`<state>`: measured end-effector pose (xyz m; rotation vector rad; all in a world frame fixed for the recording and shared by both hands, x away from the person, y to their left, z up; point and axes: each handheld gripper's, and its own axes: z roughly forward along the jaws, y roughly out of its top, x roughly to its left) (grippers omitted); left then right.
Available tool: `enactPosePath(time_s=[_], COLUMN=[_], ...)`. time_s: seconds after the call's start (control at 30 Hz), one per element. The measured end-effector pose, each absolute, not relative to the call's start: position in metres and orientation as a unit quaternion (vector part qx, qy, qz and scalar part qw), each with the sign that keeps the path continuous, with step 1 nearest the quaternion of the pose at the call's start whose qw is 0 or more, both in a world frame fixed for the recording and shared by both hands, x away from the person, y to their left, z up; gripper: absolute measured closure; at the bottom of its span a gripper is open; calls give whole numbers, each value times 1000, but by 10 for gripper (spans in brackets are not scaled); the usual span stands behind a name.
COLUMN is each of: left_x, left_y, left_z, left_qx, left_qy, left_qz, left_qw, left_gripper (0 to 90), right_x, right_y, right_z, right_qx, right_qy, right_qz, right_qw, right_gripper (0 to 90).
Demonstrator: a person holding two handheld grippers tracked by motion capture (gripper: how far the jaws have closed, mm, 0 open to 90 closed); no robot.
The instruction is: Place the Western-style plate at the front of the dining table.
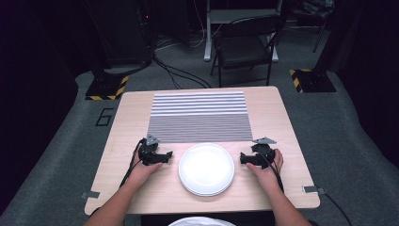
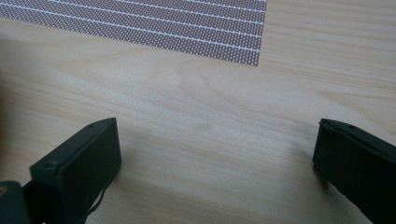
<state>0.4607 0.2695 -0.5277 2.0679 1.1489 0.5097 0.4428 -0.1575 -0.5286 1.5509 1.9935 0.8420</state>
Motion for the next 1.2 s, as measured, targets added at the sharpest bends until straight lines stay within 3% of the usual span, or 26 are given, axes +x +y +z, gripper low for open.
enactPosePath(time_s=[0.47,0.6,0.8,1.2], left_x=[460,459,459,452], left_y=[271,273,276,274], left_z=[-528,-525,-522,-516], left_qx=[782,776,766,761], left_qy=[464,481,502,513], left_qz=[209,211,203,198], left_qw=[359,350,346,344], left_gripper=[273,364,389,418], right_x=[442,440,436,431], right_y=[-156,-155,-155,-152], right_z=[-529,-527,-522,-515], right_qx=[574,577,578,604], right_qy=[719,712,710,692], right_qz=[310,312,314,312], right_qw=[241,251,253,242], right_gripper=[25,153,363,446])
